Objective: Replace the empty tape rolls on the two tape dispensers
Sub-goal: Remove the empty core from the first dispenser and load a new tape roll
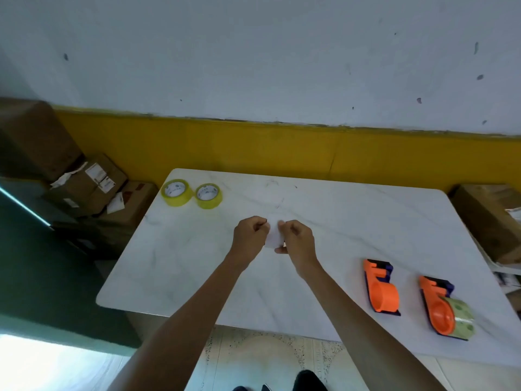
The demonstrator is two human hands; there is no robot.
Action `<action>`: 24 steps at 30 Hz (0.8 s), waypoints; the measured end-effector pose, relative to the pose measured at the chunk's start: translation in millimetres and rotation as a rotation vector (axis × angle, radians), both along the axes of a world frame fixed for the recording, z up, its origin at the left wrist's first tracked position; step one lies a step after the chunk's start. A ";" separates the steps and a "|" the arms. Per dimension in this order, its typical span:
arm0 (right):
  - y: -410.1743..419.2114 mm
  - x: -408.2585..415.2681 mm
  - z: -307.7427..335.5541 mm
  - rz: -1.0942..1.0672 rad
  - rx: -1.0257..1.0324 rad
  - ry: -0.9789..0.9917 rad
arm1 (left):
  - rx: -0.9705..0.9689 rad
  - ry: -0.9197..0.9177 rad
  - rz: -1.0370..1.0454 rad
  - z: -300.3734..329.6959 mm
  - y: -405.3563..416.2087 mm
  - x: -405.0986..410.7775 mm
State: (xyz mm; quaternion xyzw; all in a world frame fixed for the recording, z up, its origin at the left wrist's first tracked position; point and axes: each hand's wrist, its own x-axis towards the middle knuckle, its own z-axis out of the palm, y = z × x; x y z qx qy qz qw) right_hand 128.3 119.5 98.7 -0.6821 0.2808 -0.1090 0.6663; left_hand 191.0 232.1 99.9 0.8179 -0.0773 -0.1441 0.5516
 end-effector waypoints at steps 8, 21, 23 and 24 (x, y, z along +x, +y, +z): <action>16.4 42.5 -10.2 0.008 -0.019 0.040 | -0.008 0.084 0.000 -18.8 16.4 45.0; 15.7 155.2 -43.3 0.085 0.096 0.080 | 0.075 0.167 0.086 -27.9 25.0 138.0; 19.5 167.1 -46.0 0.082 0.121 0.093 | 0.076 0.188 0.089 -31.7 27.9 151.2; 21.0 173.1 -47.6 0.082 0.128 0.100 | 0.077 0.195 0.089 -32.8 29.1 157.5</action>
